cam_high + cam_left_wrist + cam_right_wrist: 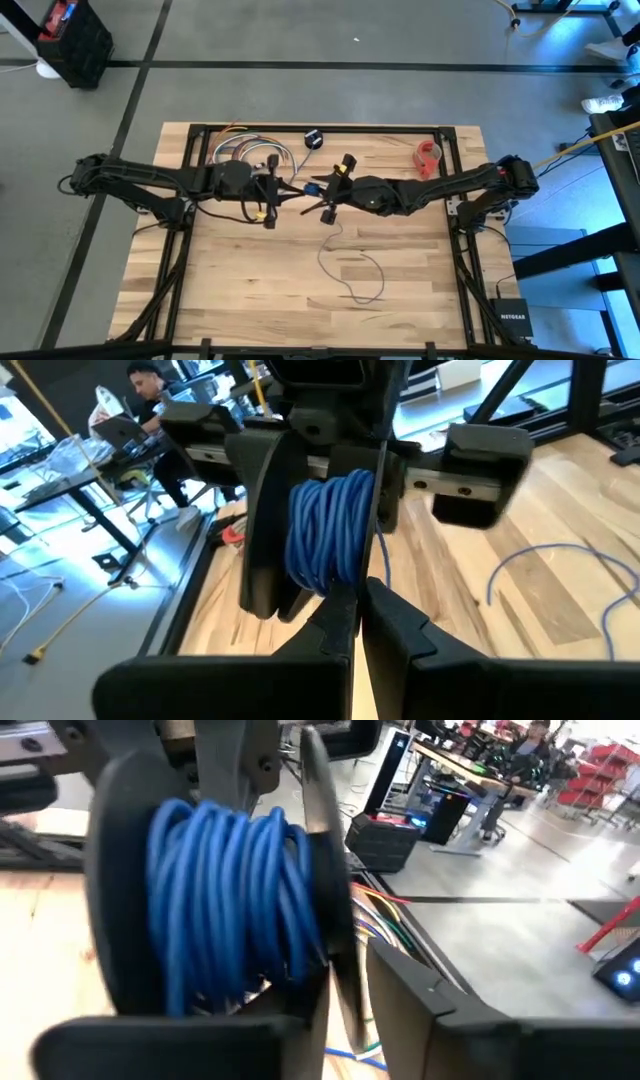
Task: Coil cords
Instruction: Coil the blue wire onto the black spool
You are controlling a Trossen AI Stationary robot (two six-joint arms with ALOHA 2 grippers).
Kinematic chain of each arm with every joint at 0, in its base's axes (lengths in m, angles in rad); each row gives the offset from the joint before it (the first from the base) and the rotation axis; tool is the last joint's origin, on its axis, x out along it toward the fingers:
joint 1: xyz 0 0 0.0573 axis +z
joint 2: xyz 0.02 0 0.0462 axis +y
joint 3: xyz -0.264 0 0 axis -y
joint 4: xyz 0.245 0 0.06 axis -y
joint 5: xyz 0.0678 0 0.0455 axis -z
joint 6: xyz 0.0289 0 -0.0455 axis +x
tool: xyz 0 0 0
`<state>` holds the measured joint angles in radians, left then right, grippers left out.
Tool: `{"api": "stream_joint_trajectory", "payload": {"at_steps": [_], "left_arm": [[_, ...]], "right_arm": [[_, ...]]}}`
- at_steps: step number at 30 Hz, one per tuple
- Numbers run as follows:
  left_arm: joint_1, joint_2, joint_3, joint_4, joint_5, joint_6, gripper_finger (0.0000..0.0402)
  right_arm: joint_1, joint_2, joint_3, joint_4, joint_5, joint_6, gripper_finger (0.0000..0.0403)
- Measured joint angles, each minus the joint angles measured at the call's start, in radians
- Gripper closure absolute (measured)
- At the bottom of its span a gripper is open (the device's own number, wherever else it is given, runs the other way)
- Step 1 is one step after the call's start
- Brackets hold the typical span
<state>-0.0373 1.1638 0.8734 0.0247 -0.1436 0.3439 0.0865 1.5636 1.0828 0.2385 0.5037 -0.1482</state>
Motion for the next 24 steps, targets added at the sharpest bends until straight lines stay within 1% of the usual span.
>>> {"api": "stream_joint_trajectory", "payload": {"at_steps": [4,10,14,24], "left_arm": [[-0.001,0.0,0.002,-0.001,-0.004,0.003,0.04],[-0.001,0.0,0.002,-0.013,-0.01,0.0,0.04],[-0.001,0.0,0.002,-0.013,-0.013,0.0,0.0399],[-0.001,0.0,0.001,-0.017,-0.016,0.001,0.0397]], "right_arm": [[0.028,-0.059,0.0,-0.062,0.007,-0.021,0.0308],[0.073,-0.115,0.002,-0.169,0.066,-0.044,0.0304],[0.08,-0.116,0.002,-0.173,0.115,-0.067,0.0304],[0.077,-0.116,0.002,-0.173,0.101,-0.067,0.0304]]}}
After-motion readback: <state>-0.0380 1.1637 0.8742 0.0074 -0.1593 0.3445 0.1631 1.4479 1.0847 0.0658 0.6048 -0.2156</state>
